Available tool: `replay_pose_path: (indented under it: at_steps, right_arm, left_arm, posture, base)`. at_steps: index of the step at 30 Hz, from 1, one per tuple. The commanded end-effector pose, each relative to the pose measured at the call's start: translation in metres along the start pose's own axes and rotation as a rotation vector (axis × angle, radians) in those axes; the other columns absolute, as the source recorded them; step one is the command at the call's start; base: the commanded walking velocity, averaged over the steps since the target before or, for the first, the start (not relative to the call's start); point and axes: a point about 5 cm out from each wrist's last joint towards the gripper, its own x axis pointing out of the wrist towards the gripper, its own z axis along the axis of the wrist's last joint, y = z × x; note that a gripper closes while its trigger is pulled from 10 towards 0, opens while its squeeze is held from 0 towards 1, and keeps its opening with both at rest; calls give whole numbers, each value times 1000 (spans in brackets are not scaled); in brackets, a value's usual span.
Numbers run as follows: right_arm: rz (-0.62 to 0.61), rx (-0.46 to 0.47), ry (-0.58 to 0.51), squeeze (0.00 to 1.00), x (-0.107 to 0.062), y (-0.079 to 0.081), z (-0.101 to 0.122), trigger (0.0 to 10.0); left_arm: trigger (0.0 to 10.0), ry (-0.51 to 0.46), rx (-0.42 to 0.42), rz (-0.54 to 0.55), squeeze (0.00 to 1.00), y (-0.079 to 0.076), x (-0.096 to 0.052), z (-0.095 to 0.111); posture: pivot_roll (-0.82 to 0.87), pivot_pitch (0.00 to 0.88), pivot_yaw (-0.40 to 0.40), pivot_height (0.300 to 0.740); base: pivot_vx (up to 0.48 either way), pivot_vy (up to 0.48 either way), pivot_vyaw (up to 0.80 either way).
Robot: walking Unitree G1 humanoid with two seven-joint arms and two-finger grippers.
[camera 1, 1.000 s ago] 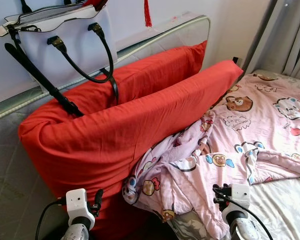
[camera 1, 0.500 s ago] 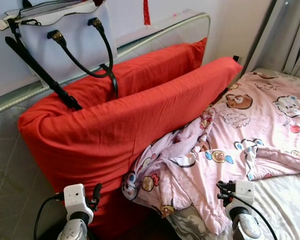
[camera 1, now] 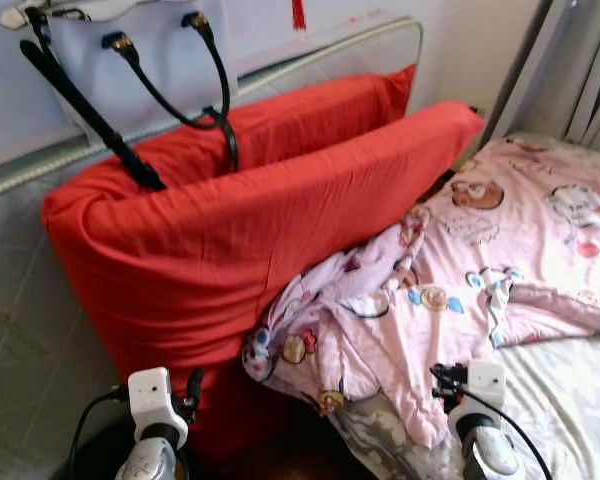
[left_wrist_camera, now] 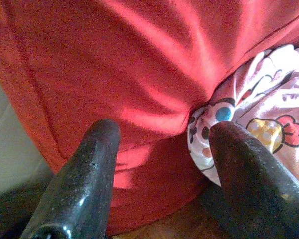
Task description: Clean up the room
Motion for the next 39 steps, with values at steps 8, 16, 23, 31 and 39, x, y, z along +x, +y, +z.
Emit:
replay_pose_path:
  at_steps: [8,16,23,31,39]
  right_arm:
    - [21,-11,17,0,3,5,1,10000]
    - [17,-4,21,0,2,6,0,10000]
    - [14,1,22,0,3,6,1,10000]
    - [11,-9,43,0,5,6,0,10000]
    - [19,-12,32,0,5,8,2,10000]
  left_arm:
    - [10000,16,-8,10,0,2,-2,-3]
    - [10000,17,-14,12,0,1,-2,-3]
    - [10000,15,-15,7,0,-1,0,-1]
    - [10000,17,-15,0,0,-3,2,0]
    - [10000,21,-14,-2,0,-4,4,1]
  posture:
    - [-73,43,0,650]
    - [-70,47,-1,650]
    - [-70,50,0,650]
    - [-73,50,3,630]
    - [-72,48,2,615]
  base:
    - [0,0,0]
    - [0,0,0]
    - [0,0,0]
    - [0,0,0]
    - [0,0,0]
